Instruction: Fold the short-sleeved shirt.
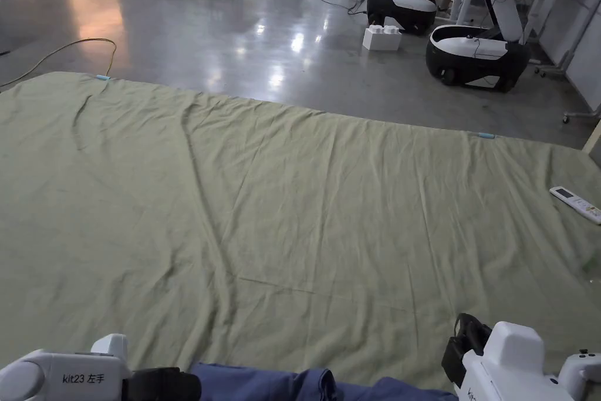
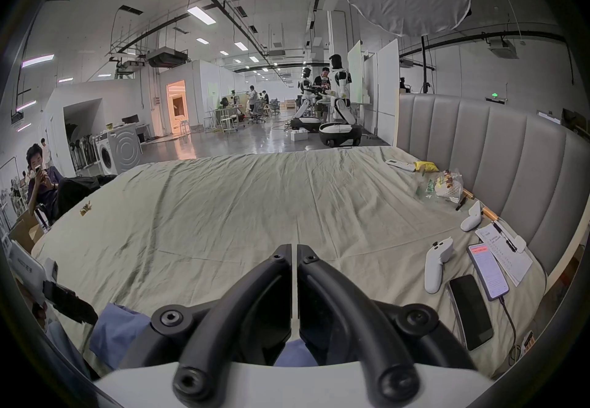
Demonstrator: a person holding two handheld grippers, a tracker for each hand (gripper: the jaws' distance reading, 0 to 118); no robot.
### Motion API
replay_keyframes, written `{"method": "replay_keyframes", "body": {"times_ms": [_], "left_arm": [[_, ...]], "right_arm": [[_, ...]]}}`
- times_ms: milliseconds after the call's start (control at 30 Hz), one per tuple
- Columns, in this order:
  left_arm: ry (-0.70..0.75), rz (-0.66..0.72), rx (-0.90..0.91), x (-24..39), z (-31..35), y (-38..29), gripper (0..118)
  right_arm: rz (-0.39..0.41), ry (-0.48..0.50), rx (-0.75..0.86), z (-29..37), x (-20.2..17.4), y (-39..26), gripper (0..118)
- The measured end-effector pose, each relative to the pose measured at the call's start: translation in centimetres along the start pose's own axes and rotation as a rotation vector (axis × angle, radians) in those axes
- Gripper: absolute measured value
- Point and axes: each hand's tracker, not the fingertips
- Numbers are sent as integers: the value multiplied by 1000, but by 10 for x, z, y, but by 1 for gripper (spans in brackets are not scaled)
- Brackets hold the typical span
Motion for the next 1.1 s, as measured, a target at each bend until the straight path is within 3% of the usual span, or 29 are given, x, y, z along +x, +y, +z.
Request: {"method": "replay_keyframes", "body": {"times_ms": [133, 233, 267, 333, 400, 467, 767, 1100], "left_arm": [[-135, 37, -35, -12, -16, -9, 73], [-151, 21, -23, -10, -23, -15, 71], [-144, 14, -14, -8, -24, -16, 65], [-171, -1, -15, -7, -26, -17, 38], [-121, -23, -45, -5, -36, -20, 28], [-108, -67, -36, -3, -41, -24, 28], [-251, 51, 8, -15, -21, -15, 15], [-203, -120, 50, 13, 51, 15, 14]], "right_arm": [[5, 3, -2, 0, -4, 1, 3], [10, 2, -2, 0, -5, 1, 3], [11, 2, -3, 0, -5, 1, 3], [16, 0, -5, 0, -6, 1, 3], [18, 0, -7, 0, -7, 1, 3], [17, 3, -8, 1, -9, 1, 3], [31, 0, -6, 3, -12, 3, 3], [41, 13, 7, 1, -16, 10, 3]]}}
